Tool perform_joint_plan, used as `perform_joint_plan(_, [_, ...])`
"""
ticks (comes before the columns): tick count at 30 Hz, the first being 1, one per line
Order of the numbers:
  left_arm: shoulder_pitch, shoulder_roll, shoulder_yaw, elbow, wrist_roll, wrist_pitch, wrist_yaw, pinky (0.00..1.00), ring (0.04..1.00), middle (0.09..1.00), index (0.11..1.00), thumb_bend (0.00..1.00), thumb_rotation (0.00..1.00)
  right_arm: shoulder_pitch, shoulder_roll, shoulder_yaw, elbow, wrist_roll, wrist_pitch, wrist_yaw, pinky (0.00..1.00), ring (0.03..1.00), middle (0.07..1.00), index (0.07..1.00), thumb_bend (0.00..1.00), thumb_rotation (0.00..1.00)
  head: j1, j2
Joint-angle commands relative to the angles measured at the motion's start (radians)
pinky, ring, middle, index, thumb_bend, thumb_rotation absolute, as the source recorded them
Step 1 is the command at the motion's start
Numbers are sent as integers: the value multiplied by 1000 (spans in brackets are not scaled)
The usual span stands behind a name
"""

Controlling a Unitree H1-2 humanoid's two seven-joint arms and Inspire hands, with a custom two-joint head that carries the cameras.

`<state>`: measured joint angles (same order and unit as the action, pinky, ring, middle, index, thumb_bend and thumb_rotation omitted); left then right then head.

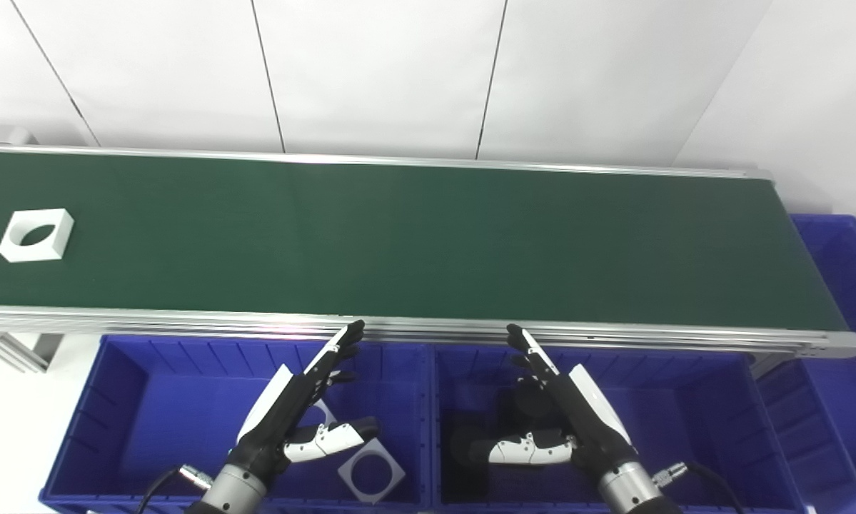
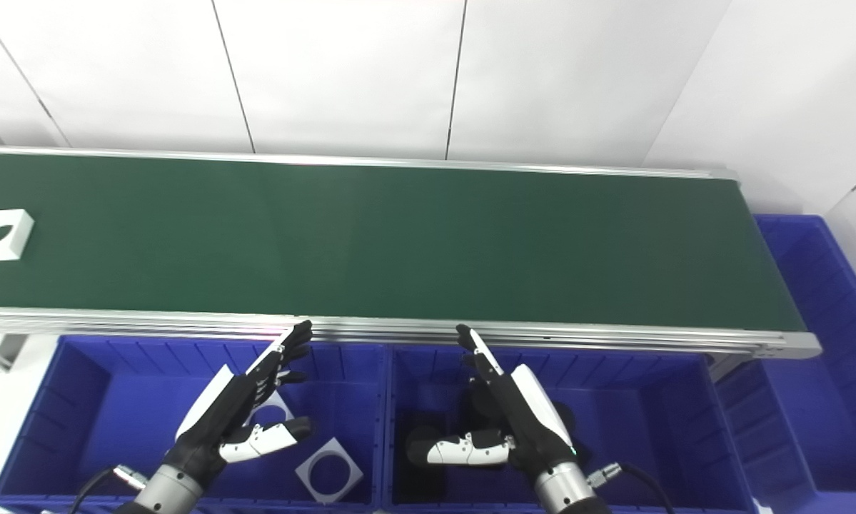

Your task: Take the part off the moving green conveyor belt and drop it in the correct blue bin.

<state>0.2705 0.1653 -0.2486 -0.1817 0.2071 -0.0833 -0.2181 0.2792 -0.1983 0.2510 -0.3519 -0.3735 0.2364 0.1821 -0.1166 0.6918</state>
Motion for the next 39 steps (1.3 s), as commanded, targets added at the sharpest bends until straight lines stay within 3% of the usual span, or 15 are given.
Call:
perform_joint_plan(1, [-8, 2, 2, -19, -2, -42, 12, 828, 942, 972, 966, 752, 676, -7, 1, -5, -21, 6, -22, -6, 826, 927, 969, 1000, 846, 276, 1, 1])
perform_joint_plan(24, [-12, 2, 2, 3, 4, -53, 12, 832, 949, 978, 969, 758, 668, -9, 1, -10, -11, 32, -28, -4, 785, 938, 982, 1000, 856, 292, 0, -8])
perform_joint_plan(29, [-15, 3, 2, 7, 10, -62, 14, 836, 942, 975, 969, 754, 674, -8, 5, -17, -7, 63, -33, -5, 774, 953, 992, 1000, 880, 372, 0, -7])
perform_joint_plan(32, [-14, 3, 2, 6, 8, -60, 12, 831, 947, 978, 972, 752, 676, -7, 4, -17, -8, 64, -35, -7, 847, 956, 984, 1000, 898, 446, 0, -7])
perform_joint_plan(39, [-13, 0, 3, 8, 3, -61, 14, 833, 946, 976, 970, 751, 685, -8, -3, -12, -4, 50, -46, -10, 827, 951, 986, 1000, 915, 517, 1, -7])
